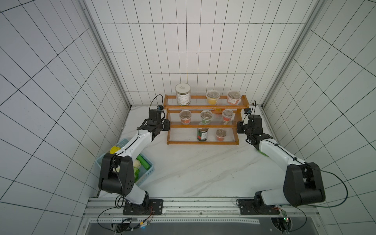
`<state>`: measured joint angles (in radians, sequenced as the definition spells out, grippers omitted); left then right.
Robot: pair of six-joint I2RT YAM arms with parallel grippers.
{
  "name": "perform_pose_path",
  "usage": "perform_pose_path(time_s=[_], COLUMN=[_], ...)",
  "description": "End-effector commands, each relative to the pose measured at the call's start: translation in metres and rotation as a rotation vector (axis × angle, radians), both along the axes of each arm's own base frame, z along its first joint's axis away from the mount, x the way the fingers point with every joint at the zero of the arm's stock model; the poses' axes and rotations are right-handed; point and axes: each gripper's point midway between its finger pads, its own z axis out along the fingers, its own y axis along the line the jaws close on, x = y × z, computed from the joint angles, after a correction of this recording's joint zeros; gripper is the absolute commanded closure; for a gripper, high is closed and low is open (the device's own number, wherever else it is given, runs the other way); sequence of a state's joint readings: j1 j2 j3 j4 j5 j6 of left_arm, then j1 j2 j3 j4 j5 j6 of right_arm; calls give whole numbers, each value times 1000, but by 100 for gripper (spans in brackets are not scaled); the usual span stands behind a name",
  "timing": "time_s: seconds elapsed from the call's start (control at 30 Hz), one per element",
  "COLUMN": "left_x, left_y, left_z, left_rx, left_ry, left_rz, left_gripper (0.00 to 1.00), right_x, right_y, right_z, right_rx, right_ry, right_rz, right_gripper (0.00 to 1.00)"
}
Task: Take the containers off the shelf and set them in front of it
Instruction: Move the shelf to the center of the board.
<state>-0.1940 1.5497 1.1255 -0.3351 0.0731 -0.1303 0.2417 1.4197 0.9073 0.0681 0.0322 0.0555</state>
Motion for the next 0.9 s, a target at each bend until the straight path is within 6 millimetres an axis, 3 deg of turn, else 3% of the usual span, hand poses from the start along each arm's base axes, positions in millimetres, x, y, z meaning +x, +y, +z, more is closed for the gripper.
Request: perform_pose_path(time_s=[0.0, 0.13, 0.23, 0.53, 0.87], left_x=[-25, -28, -32, -46, -79], left_y=[-16, -8, -3, 8, -1], left_z=[-15, -4, 4, 25, 106], left_rx=[87, 99, 102, 100, 55], left_ry=[59, 31, 13, -28, -181], left_rz=[-148, -129, -121, -113, -163], left_gripper=[67, 61, 47, 41, 31], right_x=[-1, -6, -10, -23, -52], right_y=[2, 1, 0, -1, 7], right_z=[11, 19, 23, 33, 43], right_rx=[-5, -6, -8, -7, 3], right_ry=[-6, -15, -14, -9, 32], right_rz=[30, 31, 32, 44, 129], right_gripper=[59, 53, 44, 39, 28])
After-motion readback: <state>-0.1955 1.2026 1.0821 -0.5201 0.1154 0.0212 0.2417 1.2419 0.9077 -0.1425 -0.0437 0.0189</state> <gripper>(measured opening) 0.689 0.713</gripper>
